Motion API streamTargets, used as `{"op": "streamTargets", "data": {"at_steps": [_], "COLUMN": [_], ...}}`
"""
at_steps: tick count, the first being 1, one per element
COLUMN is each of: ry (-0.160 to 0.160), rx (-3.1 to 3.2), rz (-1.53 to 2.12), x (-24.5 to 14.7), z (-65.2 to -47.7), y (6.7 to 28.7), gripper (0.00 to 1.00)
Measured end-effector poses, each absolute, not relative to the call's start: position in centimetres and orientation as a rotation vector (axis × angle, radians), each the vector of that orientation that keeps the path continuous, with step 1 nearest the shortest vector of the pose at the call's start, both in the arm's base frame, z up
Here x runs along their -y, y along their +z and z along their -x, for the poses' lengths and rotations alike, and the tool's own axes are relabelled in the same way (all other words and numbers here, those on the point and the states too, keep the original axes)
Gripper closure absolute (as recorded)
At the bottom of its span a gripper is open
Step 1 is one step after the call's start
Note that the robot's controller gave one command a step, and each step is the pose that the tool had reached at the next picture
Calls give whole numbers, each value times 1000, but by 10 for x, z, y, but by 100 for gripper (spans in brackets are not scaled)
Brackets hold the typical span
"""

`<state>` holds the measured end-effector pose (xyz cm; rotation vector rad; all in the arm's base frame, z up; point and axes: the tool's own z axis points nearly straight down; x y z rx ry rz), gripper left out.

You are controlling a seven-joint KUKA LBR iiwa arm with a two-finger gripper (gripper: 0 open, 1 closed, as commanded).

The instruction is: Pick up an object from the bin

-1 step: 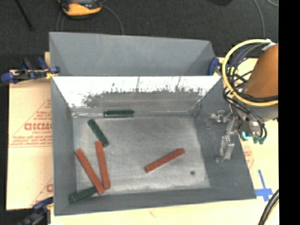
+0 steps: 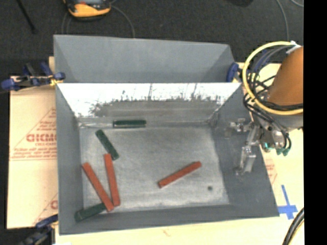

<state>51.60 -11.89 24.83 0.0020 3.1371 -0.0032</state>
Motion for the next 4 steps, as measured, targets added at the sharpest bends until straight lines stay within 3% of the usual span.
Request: {"op": "streamTargets", "data": {"at_steps": [1,2,3,4], "ry": [-4,-3,-1,-2], "rx": [-3131,-3125,-3007,-3006], "rz": [120,227,897,899], "x": [72,69,47,47], "z": [-525,-540,-503,-503], "y": [193,125,71,71], "gripper": [0,0,100,100]}}
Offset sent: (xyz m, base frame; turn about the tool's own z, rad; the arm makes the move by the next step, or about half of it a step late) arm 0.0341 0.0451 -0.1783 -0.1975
